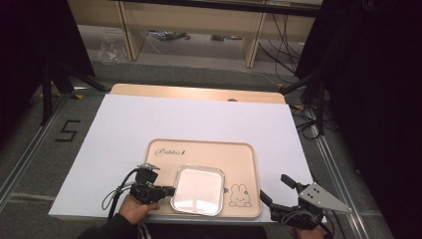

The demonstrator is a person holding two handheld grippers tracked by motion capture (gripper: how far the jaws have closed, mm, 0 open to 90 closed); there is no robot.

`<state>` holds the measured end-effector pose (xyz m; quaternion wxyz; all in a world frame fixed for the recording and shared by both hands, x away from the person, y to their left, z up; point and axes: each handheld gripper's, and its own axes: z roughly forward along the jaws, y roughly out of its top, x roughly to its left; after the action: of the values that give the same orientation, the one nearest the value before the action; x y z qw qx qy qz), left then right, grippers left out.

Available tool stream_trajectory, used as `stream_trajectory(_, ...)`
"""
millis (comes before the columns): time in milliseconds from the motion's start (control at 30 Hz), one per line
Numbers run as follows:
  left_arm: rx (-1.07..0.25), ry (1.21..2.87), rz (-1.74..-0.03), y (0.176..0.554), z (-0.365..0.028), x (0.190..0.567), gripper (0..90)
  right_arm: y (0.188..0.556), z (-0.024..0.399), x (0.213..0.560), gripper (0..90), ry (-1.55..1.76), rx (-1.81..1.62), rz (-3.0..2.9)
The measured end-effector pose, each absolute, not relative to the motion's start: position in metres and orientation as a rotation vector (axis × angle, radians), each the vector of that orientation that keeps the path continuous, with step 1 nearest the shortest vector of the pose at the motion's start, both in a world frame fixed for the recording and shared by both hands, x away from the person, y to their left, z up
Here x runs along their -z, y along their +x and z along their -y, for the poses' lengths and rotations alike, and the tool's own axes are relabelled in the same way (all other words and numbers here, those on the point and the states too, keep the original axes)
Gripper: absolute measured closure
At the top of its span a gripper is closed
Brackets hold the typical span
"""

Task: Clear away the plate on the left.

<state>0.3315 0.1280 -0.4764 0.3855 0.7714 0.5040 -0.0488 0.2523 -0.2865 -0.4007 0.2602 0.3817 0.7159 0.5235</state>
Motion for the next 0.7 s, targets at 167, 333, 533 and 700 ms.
stream_trajectory(167, 0.148, 1.964, -1.274, 0.322, -0.126, 0.477, 81.3, 0.252, 0.286, 0.401, 15.2, 1.034, -1.418, -1.938)
stream_trajectory(333, 0.141, 1.987, -1.245, 0.316, -0.126, 0.476, 81.4, 0.252, 0.287, 0.401, 15.2, 1.027, -1.413, -1.937)
stream_trajectory(533, 0.150, 2.014, -1.234, 0.316, -0.127, 0.475, 73.8, 0.252, 0.287, 0.401, 15.2, 1.028, -1.411, -1.938)
stream_trajectory(700, 0.143, 1.936, -1.254, 0.319, -0.131, 0.471, 63.9, 0.252, 0.287, 0.401, 15.2, 1.031, -1.410, -1.937)
